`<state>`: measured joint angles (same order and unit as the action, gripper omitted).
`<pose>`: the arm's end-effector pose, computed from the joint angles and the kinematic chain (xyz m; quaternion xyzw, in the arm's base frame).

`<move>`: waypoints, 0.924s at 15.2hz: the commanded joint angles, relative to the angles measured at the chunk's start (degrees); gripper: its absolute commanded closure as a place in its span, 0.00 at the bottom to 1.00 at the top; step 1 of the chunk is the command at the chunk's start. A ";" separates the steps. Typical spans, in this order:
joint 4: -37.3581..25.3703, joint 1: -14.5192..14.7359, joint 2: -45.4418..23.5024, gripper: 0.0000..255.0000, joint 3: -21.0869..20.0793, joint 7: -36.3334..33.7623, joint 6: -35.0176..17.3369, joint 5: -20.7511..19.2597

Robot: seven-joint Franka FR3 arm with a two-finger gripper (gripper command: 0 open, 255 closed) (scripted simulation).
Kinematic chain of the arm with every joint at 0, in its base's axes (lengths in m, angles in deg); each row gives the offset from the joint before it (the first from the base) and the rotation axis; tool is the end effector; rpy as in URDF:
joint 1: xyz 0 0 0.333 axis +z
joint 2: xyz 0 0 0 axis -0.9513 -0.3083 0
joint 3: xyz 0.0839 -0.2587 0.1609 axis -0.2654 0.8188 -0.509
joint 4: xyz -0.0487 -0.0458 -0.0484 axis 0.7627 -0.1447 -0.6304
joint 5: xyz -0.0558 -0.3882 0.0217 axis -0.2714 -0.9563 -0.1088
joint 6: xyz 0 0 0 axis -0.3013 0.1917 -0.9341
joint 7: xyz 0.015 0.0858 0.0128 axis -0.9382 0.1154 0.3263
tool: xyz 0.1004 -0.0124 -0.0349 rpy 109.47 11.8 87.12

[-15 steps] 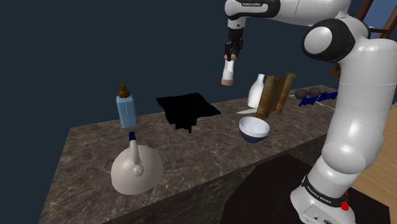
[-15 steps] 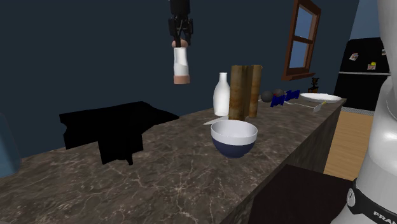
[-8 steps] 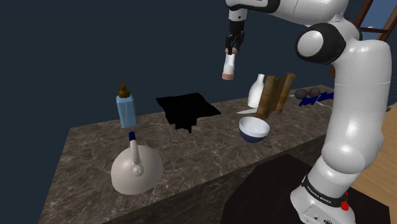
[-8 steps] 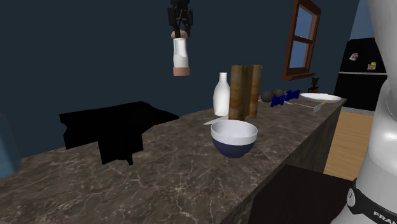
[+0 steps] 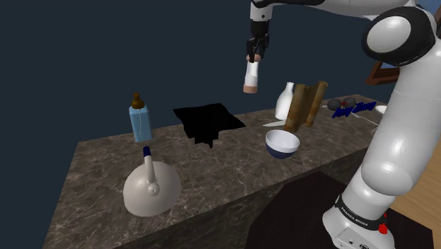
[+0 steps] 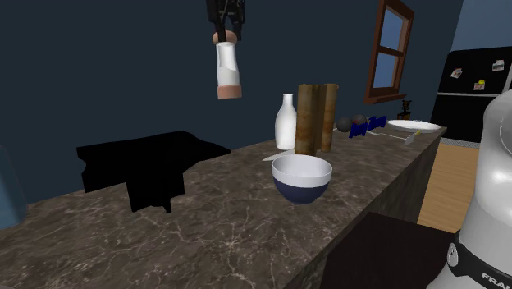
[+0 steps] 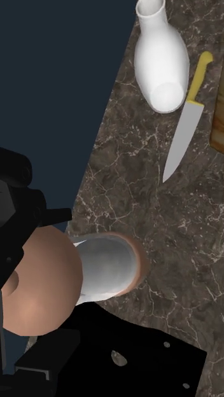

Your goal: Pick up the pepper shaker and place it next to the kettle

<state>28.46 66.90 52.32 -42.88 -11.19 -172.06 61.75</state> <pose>0.5797 -0.1094 0.6554 0.9961 0.0023 0.0183 0.0863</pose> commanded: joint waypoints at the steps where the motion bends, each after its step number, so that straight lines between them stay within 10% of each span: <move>1: 4.26 1.39 3.31 1.00 -0.99 -2.52 -0.58 -0.49; 14: 18.25 9.27 15.84 1.00 -9.75 -19.09 0.80 -0.42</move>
<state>46.16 75.50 67.42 -51.75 -28.71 -171.71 61.19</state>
